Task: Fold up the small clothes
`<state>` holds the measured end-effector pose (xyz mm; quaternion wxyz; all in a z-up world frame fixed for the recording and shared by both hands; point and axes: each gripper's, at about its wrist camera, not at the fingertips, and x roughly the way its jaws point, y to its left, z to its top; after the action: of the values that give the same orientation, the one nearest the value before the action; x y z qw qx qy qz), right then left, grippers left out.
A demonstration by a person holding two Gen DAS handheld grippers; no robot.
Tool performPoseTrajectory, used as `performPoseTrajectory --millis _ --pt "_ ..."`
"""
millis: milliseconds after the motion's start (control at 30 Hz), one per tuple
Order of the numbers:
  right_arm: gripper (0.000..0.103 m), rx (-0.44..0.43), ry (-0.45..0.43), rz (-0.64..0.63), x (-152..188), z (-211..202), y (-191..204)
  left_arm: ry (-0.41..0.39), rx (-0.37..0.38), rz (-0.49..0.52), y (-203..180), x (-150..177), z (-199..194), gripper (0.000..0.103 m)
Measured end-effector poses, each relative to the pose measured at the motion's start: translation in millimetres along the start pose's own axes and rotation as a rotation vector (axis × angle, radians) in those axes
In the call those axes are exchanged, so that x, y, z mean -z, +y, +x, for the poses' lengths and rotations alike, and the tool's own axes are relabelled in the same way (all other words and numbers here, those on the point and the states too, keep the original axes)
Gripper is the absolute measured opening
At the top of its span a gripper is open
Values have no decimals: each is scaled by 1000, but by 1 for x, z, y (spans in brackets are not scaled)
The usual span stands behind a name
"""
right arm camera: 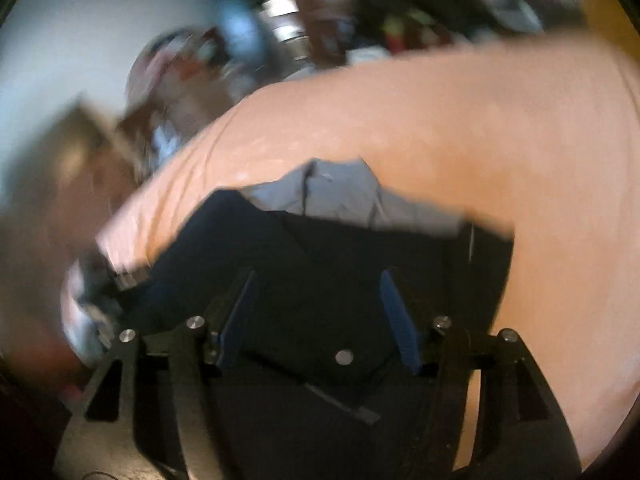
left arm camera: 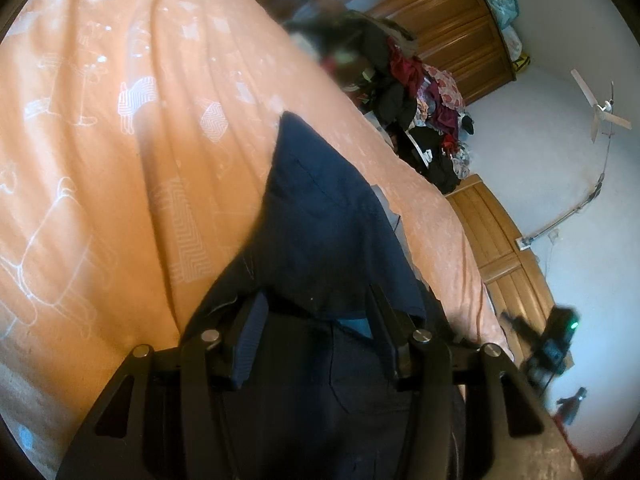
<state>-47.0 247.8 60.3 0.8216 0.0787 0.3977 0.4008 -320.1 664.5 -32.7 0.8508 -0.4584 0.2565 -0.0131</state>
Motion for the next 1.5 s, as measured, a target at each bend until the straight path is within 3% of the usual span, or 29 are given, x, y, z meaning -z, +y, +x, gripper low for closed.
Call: performPoseTrajectory --millis 100,133,300,400,500,567,600,633,733,867,933,1067,1133,1167,1233,1333,1500 --pt "64 -58 27 212 15 14 -30 0 0 0 0 0 0 53" --pt "63 -14 53 252 20 22 -36 0 0 0 0 0 0 53" --pt "63 5 136 279 30 49 -34 1 1 -1 1 -1 1 53" --pt "62 72 216 271 38 73 -39 0 1 0 1 -1 0 53" --pt "60 74 212 284 42 85 -45 1 0 1 0 -1 0 53" --pt "38 60 196 276 39 89 -40 1 0 1 0 -1 0 53" --pt "16 48 190 268 39 89 -40 1 -1 2 0 -1 0 53" --pt "7 40 176 252 37 87 -36 1 0 1 0 -1 0 53" --pt "4 5 125 208 23 74 -23 -1 -2 5 1 0 0 53" --pt "4 25 16 180 -6 40 -26 -6 3 4 2 0 -2 54" --pt "4 48 3 190 -12 31 -38 -2 -6 7 2 0 -1 54" --pt "6 85 144 181 7 57 -58 -1 -16 10 0 1 -1 54" --pt "12 146 216 171 21 70 -62 -1 -17 9 -1 1 -2 54" --pt "15 202 214 177 29 70 -65 0 -20 10 -2 1 -2 54" --pt "33 228 162 215 33 55 -69 2 -31 15 -5 1 -2 54" --pt "40 232 82 187 26 27 -58 9 -66 42 -13 1 -2 57" --pt "48 186 109 182 34 -11 -55 61 -144 74 -23 2 3 59"
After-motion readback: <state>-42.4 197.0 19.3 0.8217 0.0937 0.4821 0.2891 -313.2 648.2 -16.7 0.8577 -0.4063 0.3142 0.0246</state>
